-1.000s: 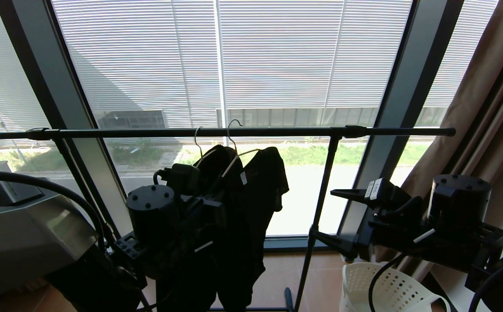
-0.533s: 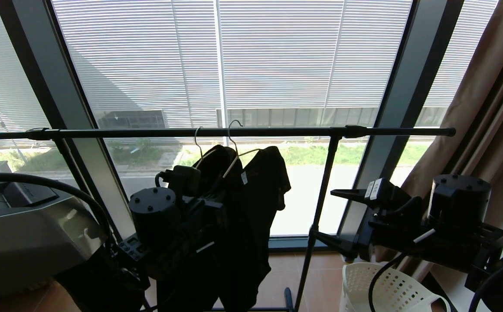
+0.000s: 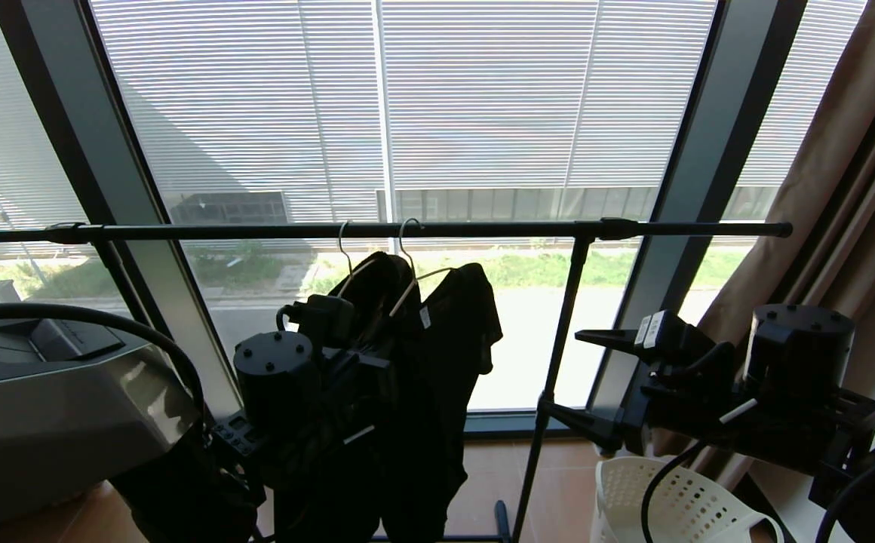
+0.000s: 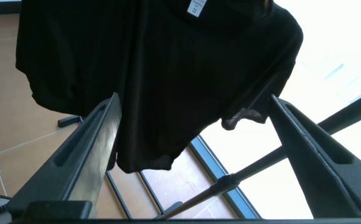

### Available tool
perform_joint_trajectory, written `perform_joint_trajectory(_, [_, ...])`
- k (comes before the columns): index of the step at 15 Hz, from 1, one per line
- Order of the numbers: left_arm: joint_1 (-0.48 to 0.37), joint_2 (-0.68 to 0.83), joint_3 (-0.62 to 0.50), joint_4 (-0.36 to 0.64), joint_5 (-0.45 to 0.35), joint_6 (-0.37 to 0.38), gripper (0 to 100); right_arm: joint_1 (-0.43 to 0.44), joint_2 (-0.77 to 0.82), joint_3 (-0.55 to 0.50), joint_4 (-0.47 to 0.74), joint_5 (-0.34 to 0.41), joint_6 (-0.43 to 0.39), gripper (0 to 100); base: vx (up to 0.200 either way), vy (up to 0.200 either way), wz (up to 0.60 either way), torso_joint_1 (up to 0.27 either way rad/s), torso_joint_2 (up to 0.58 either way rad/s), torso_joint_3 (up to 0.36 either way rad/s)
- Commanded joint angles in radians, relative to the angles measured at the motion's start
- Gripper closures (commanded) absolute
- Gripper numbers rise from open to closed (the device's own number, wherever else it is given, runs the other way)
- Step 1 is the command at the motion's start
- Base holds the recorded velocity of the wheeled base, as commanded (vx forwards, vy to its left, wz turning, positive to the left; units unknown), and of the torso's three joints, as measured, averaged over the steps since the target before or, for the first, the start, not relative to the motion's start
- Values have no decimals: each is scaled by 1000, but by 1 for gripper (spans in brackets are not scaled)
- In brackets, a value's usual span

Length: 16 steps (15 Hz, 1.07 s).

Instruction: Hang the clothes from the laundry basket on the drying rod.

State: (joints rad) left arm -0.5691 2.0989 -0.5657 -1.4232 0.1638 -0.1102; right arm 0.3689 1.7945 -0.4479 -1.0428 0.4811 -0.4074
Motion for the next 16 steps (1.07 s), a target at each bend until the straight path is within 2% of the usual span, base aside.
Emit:
perform_joint_trajectory(1, [0, 7, 0, 0, 0, 0, 100, 1, 2, 0, 0, 1, -1, 0, 0, 0, 0, 0, 0, 0])
perform_joint_trajectory(6, [-1, 6, 0, -13, 0, -2, 100, 1, 2, 0, 0, 1, -1, 0, 0, 0, 0, 0, 0, 0])
perform_joint_trajectory(9, [0, 15, 1, -120, 2, -2, 100, 1, 3, 0, 1, 1, -1, 0, 0, 0, 0, 0, 0, 0])
perform_joint_trajectory(13, [9, 39, -26, -122, 8, -3, 100, 2, 3, 1, 1, 1, -1, 0, 0, 0, 0, 0, 0, 0])
perform_joint_trajectory(16, [9, 95, -75, -122, 74, -3, 100, 2, 13, 0, 0, 1, -1, 0, 0, 0, 0, 0, 0, 0])
